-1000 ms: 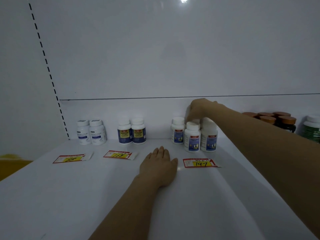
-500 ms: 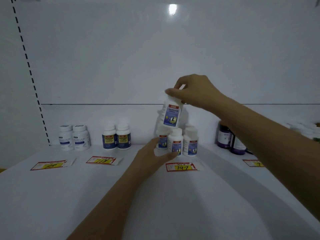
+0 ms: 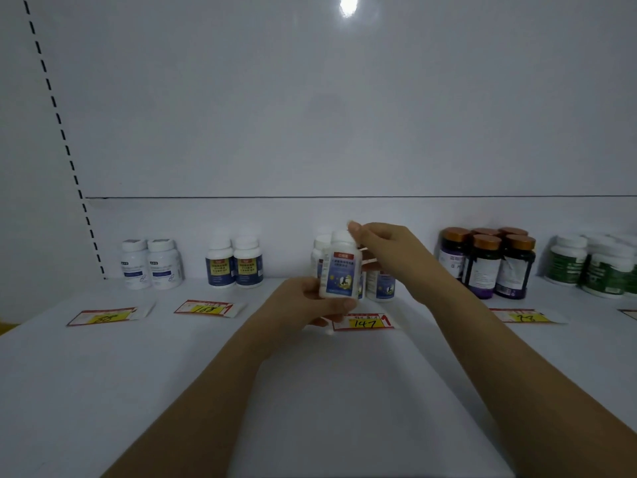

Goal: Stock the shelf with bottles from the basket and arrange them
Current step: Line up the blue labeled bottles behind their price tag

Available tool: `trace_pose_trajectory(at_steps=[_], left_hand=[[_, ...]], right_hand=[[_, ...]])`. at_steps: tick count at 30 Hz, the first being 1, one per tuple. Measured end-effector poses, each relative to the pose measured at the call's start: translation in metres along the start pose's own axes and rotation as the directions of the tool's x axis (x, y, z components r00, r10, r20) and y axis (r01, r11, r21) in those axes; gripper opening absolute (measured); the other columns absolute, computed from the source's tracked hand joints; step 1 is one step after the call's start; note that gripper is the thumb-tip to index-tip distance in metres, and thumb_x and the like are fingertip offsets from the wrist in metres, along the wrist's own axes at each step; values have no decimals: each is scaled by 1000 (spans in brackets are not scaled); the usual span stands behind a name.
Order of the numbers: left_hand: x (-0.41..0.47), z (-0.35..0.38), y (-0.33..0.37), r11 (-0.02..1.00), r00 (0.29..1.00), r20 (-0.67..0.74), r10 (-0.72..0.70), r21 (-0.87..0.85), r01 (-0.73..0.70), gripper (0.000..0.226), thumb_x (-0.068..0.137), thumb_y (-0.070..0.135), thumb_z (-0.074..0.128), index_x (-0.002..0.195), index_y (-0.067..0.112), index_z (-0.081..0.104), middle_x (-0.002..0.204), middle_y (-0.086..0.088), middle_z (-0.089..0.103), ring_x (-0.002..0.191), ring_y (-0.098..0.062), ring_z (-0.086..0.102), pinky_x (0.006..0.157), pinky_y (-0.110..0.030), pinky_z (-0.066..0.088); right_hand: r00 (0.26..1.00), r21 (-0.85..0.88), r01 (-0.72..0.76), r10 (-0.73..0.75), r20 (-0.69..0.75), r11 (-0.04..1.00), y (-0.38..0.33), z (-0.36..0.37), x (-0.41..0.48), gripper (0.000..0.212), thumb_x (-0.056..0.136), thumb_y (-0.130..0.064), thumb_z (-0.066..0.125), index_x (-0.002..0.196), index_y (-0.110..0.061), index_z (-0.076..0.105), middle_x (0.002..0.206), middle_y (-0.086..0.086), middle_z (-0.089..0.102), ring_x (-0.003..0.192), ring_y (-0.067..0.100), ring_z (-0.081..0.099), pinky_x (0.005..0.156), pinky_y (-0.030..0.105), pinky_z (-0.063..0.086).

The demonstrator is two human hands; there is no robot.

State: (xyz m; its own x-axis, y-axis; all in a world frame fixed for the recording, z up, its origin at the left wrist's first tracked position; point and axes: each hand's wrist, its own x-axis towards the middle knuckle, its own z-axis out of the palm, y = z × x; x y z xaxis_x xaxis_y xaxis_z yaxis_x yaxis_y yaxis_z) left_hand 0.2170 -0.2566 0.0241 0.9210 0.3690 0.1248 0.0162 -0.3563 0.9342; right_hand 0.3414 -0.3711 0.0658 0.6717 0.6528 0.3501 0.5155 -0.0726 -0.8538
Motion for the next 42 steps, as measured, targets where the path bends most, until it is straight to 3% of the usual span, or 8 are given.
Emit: trace_pose_trajectory(at_steps=[4,14,23,26,29,33,38,42], left_hand=[[-2,2,-2,999,999,46,-9,40,7,29,76,28,75,102,22,67,89,0,75,83,-12,71,79,-24,54],[-3,5,-2,998,998,65,3,61,-7,24,74,26,77,95,23,66,81,1,75,69,-5,69,64,-15,53],[1,5,-1,996,999,21,37,77,-38,35,72,27,78,103,28,60,93,11,69,81,-4,66,62,-14,50],[1,5,0,999,996,74,45,2,-46,39,72,23,78,105,28,58,98,10,69,86,-6,67,66,-18,52],[0,5,1,990,992,114,57,-138,-41,32,76,14,74,101,28,60,91,10,72,81,-4,69,65,-17,53],[-1,3,1,994,996,20,90,-63,-88,35,76,19,75,108,26,62,96,10,70,83,-6,68,64,-17,54],[2,5,1,992,990,-89,112,68,-106,45,71,24,79,109,23,55,95,8,66,81,-6,63,58,-13,50],[2,0,2,981,1000,-18,14,-192,-17,52,74,22,76,119,15,52,109,-2,67,92,-16,69,74,-25,55]], right_hand=[[1000,67,1,-1,5,998,6,1,-5,39,93,-45,52,94,-11,69,89,3,71,76,9,67,60,13,53],[1000,46,7,-7,2,999,11,2,-7,42,93,-47,50,95,-10,69,89,2,71,80,13,67,70,21,54],[997,5,57,-57,-55,998,3,3,-9,39,82,-57,59,101,-22,61,91,-4,70,82,11,69,75,27,56],[997,95,56,-51,-52,994,1,2,-10,32,81,-48,66,101,-23,61,86,-6,71,74,9,70,69,24,56],[999,234,42,-48,18,971,1,0,-10,31,88,-39,62,111,-19,62,96,-1,72,86,14,71,80,30,57],[995,283,16,-44,94,959,2,1,-11,21,94,-34,52,109,-25,64,104,0,70,97,15,68,92,34,54],[996,232,37,-56,74,972,5,7,-11,23,91,-41,55,111,-32,60,106,-4,67,95,11,65,80,25,57],[995,336,-24,-10,99,942,8,2,-7,30,97,-29,51,127,-30,57,128,3,58,110,22,61,94,39,53]])
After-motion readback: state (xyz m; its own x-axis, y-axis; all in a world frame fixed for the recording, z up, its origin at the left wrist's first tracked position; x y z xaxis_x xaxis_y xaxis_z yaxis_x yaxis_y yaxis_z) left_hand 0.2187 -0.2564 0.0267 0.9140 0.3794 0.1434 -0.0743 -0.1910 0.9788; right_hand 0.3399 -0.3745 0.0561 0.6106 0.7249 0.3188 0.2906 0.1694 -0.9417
